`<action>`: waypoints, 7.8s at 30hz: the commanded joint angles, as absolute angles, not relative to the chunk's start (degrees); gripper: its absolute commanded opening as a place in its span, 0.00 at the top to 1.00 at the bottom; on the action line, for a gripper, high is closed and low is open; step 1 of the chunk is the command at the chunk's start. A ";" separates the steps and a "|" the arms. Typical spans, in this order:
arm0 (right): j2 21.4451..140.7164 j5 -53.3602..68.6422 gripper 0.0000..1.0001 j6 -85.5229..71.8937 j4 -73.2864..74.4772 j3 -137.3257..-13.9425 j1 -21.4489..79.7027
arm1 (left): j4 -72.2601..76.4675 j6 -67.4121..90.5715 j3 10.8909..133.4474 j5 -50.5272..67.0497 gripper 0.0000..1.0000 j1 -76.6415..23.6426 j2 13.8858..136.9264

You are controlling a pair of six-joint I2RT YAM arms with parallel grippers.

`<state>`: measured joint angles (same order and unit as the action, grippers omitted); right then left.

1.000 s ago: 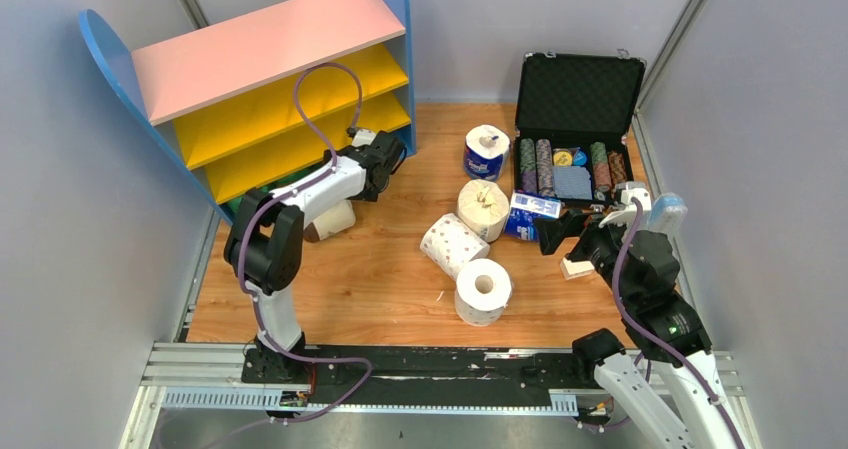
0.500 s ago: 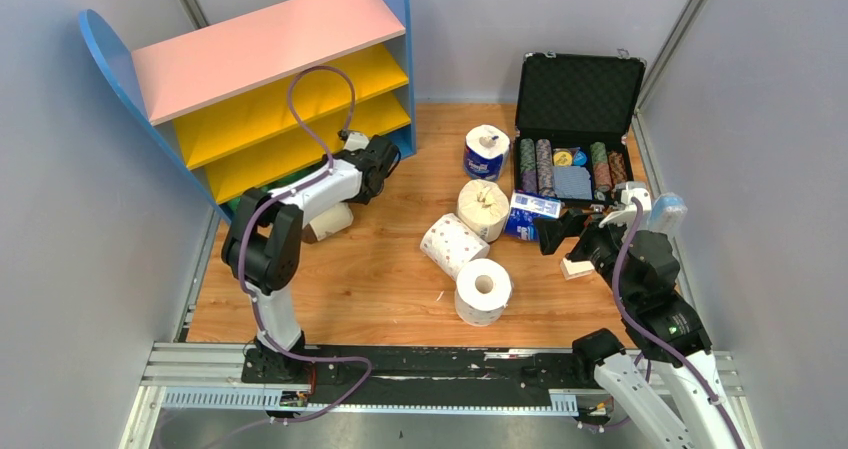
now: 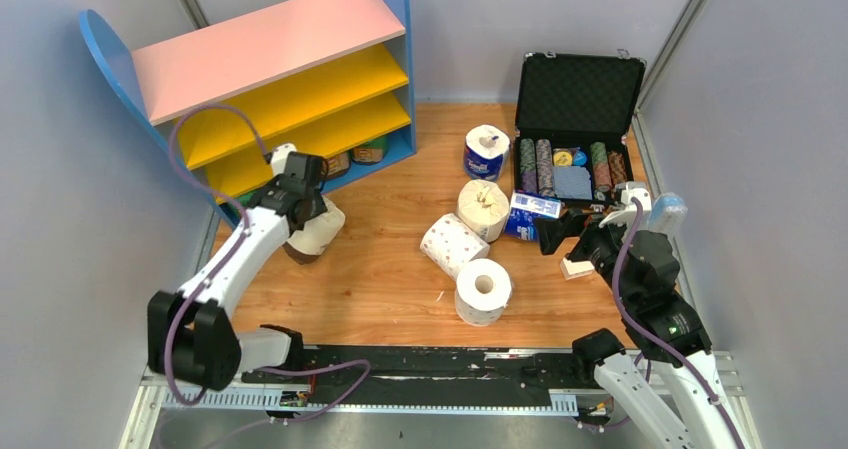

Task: Place and organize the paper towels onto the shelf
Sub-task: Adjust the paper towel at the center of the board, then pick up the paper towel from the center of the board, then place the paper towel on the shelf.

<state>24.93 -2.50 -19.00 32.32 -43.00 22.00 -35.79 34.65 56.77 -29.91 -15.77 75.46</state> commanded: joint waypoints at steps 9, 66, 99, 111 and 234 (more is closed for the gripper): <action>24.94 -2.33 0.00 -19.60 30.20 -43.11 22.24 | -34.52 50.58 35.75 -16.80 0.51 -4.85 42.52; 25.05 -2.80 0.00 -19.60 30.19 -43.15 22.24 | -46.42 36.28 76.10 -30.92 0.14 -35.11 83.04; 24.92 -2.68 0.00 -19.73 29.98 -43.15 22.28 | -43.75 41.32 66.29 -34.71 0.32 -37.62 87.88; 24.60 -2.73 0.00 -19.67 29.97 -43.15 22.24 | -36.67 30.51 64.05 -28.88 0.62 -35.49 82.38; 24.85 -3.19 0.00 -19.69 30.06 -43.07 22.30 | -10.96 -27.40 79.19 -18.85 0.48 -18.25 84.08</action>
